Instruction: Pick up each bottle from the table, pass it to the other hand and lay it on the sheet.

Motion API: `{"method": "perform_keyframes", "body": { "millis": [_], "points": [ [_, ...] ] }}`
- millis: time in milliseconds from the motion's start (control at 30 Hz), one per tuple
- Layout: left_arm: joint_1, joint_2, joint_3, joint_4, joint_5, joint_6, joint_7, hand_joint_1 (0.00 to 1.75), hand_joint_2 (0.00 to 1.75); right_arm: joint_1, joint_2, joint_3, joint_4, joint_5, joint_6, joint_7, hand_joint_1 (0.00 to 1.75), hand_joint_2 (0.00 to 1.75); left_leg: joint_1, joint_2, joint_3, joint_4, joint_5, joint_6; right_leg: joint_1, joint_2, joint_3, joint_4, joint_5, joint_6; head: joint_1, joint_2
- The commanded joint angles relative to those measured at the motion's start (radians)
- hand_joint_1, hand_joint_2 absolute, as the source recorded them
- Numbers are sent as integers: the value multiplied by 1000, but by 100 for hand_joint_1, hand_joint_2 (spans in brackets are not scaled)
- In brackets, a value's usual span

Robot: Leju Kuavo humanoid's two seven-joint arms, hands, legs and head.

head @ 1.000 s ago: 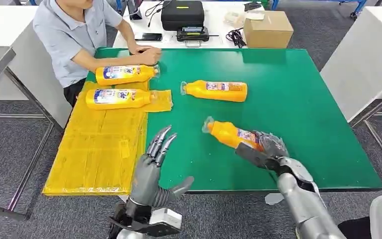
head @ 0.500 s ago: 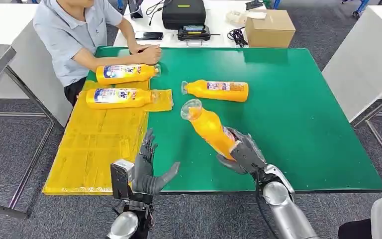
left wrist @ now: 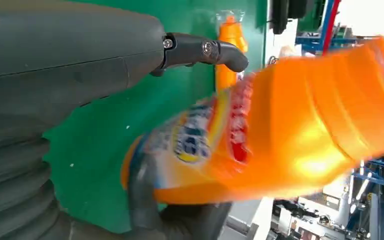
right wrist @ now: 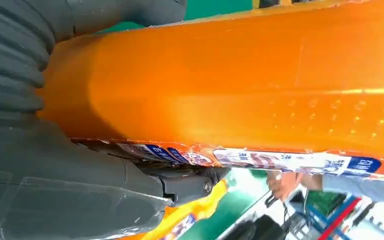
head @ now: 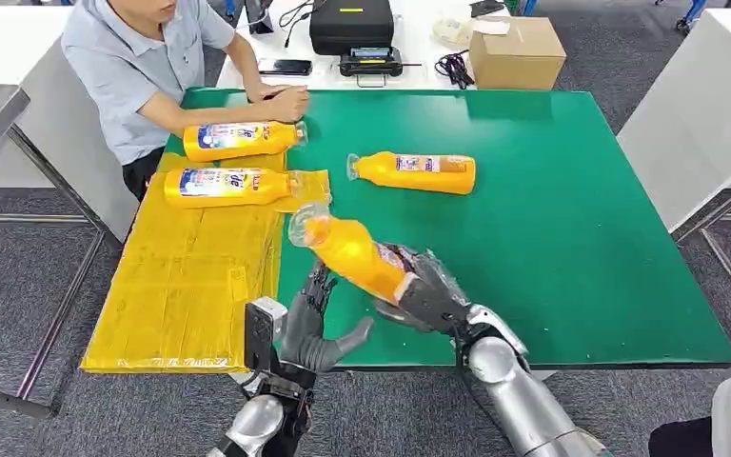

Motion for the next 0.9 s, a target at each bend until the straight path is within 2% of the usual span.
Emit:
{"method": "perform_keyframes", "body": {
  "millis": [33, 267, 567, 900],
  "points": [
    [-67, 16, -34, 84, 8, -1, 4, 0, 175, -84, 11, 105, 152, 18, -15, -6, 175, 175, 1, 3, 5, -1, -2, -2, 2, 2, 4, -1, -1, -3, 0, 0],
    [-76, 7, -25, 77, 56, -11, 13, 0, 175, -77, 30, 147, 196, 60, -60, -41, 175, 175, 2, 2, 4, 0, -2, -2, 2, 1, 4, -1, -1, -3, 0, 0],
    [-104, -9, 5, 88, 151, -16, 3, 0, 175, -76, 36, 206, 146, 63, -55, -85, 175, 175, 2, 3, 4, 1, -3, -3, 2, 2, 4, 0, -2, -3, 0, 0],
    [-100, 11, -30, 54, 218, -46, 10, 0, 175, -80, 34, 224, 153, 46, -55, -92, 175, 175, 1, 1, 2, 0, -2, -2, 1, 0, 3, 0, -1, -3, 0, 0]
  ]
}}
